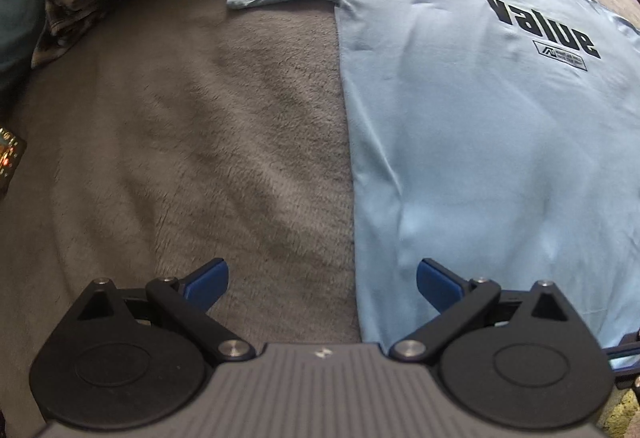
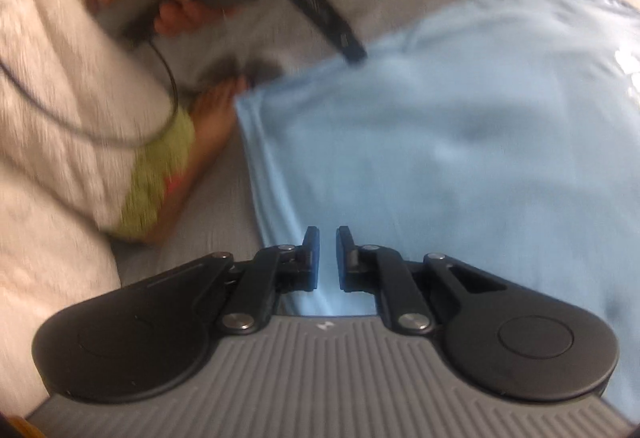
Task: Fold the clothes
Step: 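Smooth the folded shirt side with the right gripper and release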
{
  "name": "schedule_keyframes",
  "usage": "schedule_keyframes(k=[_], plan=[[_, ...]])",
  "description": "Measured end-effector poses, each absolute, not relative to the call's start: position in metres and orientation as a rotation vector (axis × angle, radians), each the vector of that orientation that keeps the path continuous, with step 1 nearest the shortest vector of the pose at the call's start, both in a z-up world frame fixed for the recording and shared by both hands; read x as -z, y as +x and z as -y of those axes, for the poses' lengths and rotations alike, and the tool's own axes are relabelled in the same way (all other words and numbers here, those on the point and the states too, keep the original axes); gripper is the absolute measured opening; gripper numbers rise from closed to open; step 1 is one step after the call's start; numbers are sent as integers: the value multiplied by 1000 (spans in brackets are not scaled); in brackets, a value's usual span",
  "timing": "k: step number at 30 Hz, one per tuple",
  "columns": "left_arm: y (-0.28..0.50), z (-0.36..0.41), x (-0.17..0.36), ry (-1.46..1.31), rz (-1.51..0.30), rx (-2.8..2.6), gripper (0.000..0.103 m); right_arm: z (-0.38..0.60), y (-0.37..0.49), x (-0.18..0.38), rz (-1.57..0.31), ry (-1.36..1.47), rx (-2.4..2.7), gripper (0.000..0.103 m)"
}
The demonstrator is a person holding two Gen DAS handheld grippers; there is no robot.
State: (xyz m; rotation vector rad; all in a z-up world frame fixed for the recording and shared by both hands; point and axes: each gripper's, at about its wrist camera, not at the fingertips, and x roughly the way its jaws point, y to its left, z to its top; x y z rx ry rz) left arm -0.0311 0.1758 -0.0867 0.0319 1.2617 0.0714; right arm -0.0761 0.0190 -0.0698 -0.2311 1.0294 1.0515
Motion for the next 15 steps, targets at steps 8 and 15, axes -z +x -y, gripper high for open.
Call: schedule_keyframes(k=[8,15], plan=[[-37,-190,83,0,-1225,-23,100,-44,-82,88,-1104,-273,-1185,7],[-44,-209,68,-33,-1163,19,99,-58,-57,77,-1021,-222,-1183,7]])
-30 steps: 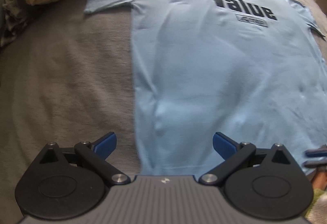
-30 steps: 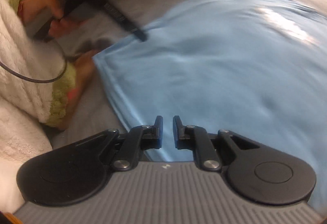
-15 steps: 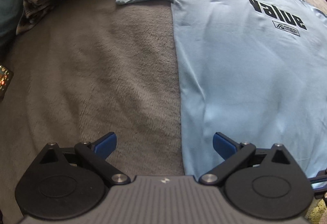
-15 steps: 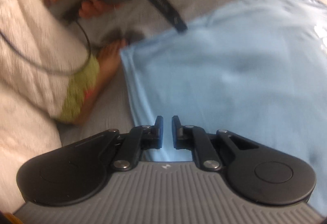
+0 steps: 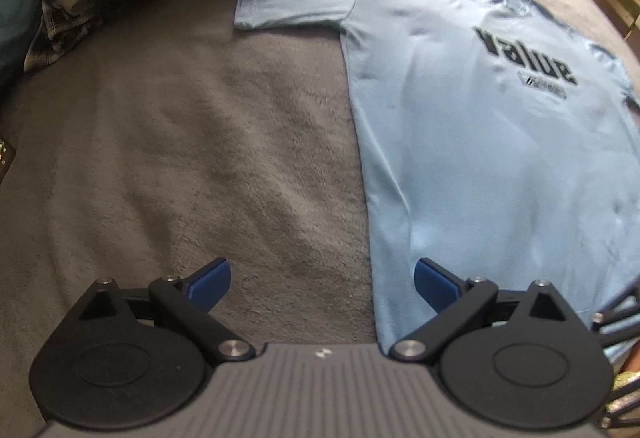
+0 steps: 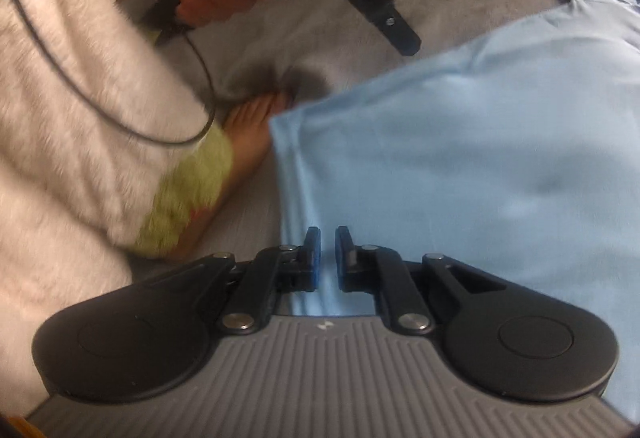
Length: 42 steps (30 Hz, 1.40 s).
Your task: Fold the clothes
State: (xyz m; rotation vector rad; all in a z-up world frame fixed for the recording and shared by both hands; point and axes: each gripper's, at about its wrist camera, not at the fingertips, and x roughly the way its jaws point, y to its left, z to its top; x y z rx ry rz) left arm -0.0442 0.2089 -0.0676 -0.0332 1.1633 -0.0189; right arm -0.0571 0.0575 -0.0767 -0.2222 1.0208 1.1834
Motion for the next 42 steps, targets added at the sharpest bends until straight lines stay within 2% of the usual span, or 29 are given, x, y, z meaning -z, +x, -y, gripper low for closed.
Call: schedule_keyframes(k=[6,14,18,20,25,28,34,38,42], plan=[[-50,-209,65,25,-1139,50,99,-74,-65,94,-1101,-188,-1297,9],[-28,-212,65,15,-1124,43,99,-68,-33,70,-977,-93,-1198,9],[-1,-214,60,-18,-1080,29,97,-82,-42,92,-1072,-106,-1271,10],[14,-216,57,-25,-1039,22,97,-82,-44,88,-1063,-73,-1333,10],[52,-232,54,-58,-917,-64,97,-29,7,69,-1033,96,-1145,12],[77,-248,61,-137,-876,-123,93,8,51,51,-996,192,-1005,13],[114,-266,80,-270,-828,-195,83,26,159,0,-906,337,-790,31],[127,-275,94,-319,-801,-218,76,-16,230,-11,-949,356,-723,42],[134,-284,107,-362,-792,-240,66,-82,287,-2,-1025,293,-677,46]])
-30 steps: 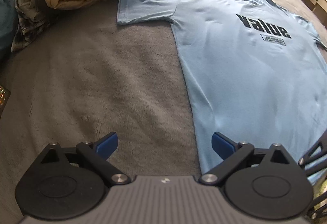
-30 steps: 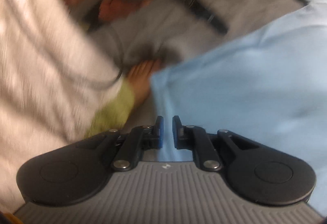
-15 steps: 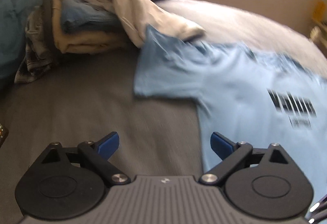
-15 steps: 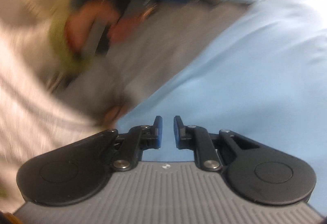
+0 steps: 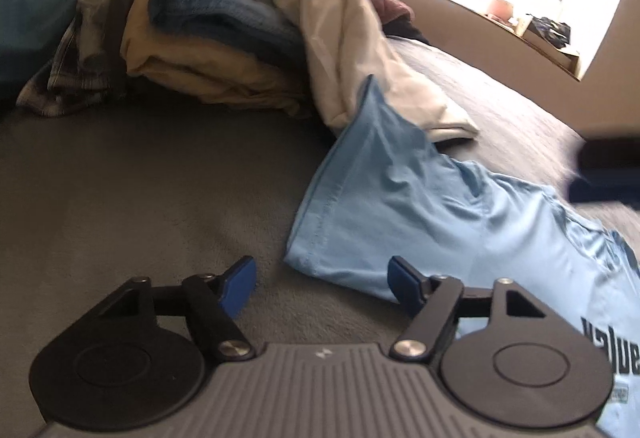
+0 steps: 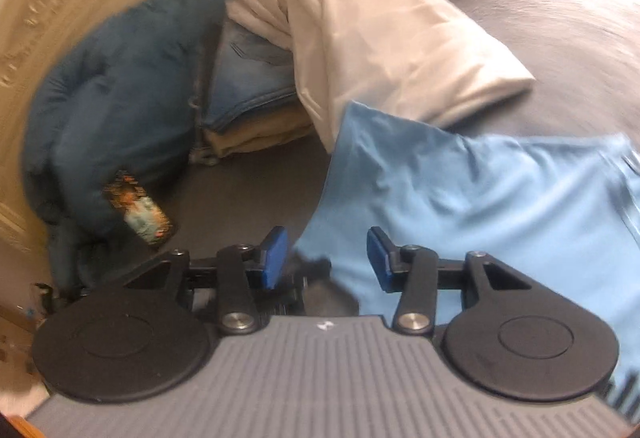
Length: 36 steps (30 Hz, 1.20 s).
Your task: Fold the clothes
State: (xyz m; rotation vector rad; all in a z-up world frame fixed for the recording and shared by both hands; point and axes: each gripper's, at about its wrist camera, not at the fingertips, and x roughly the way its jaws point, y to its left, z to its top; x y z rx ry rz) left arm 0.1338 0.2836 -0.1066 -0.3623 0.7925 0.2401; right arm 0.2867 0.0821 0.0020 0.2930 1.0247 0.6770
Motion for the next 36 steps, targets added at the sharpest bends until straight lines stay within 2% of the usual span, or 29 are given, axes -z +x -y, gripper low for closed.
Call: schedule_keyframes(k=[6,9,11,21,27,34,36], plan=[[134,-290,117,-363,-743,-267,45,-150,343,30,-1116,261,-575,48],[136,-291,119,-353,-724,-272,26,-165,359,44,-1151,270,-544,48],[137,-291,120,-357,-710,-255,8,-173,365,49,-1164,266,-525,48],[123,-256,98,-179,-557,-171,5,-196,375,58,-1184,141,-471,48],[120,-227,85,-22,-490,-101,5,-192,376,57,-1160,111,-474,39],[125,-208,82,58,-473,-56,5,-194,372,48,-1155,87,-539,39],[126,-205,82,73,-471,-52,5,-199,371,47,-1137,28,-532,33]])
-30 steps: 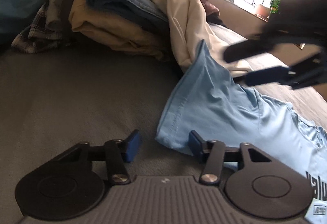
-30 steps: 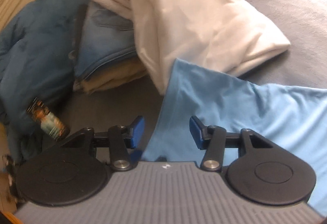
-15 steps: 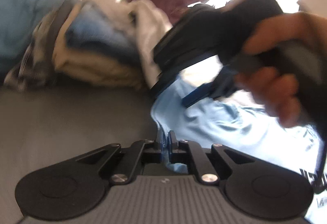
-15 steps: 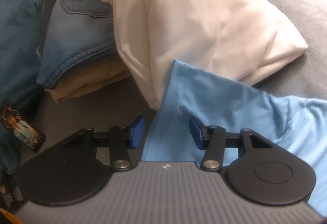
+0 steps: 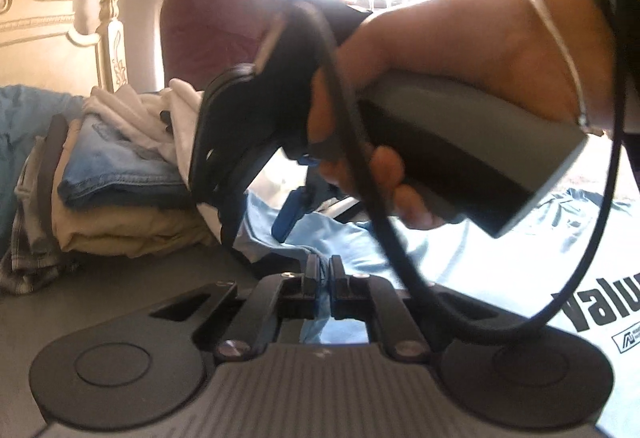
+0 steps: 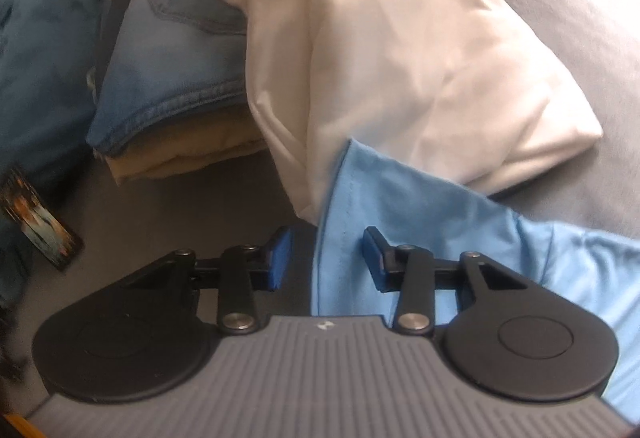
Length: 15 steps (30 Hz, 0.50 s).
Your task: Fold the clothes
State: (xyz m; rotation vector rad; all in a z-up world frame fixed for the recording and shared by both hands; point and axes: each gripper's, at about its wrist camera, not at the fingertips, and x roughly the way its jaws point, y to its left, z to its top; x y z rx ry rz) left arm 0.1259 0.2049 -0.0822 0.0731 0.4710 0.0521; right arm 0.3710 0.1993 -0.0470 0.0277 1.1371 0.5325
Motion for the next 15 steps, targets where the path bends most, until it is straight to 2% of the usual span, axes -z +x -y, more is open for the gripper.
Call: schedule_keyframes(k=[1,2,3,8,15], plan=[[126,-203,82,79,-470,-50,5,-200,370,46,-1123,8,-526,15],[125,-202,82,85,-467,-49,5,-199,371,46,-1118,-2,-523,7],[126,-200,81,91,-462,-47,5,-197,371,46,-1112,3,-518,4],[119,-198,71,64,-448,-26,5,-165,365,33,-1046,101,-518,2],[111,-179,46,3,-423,101,5,-72,346,1,-926,267,-466,2]])
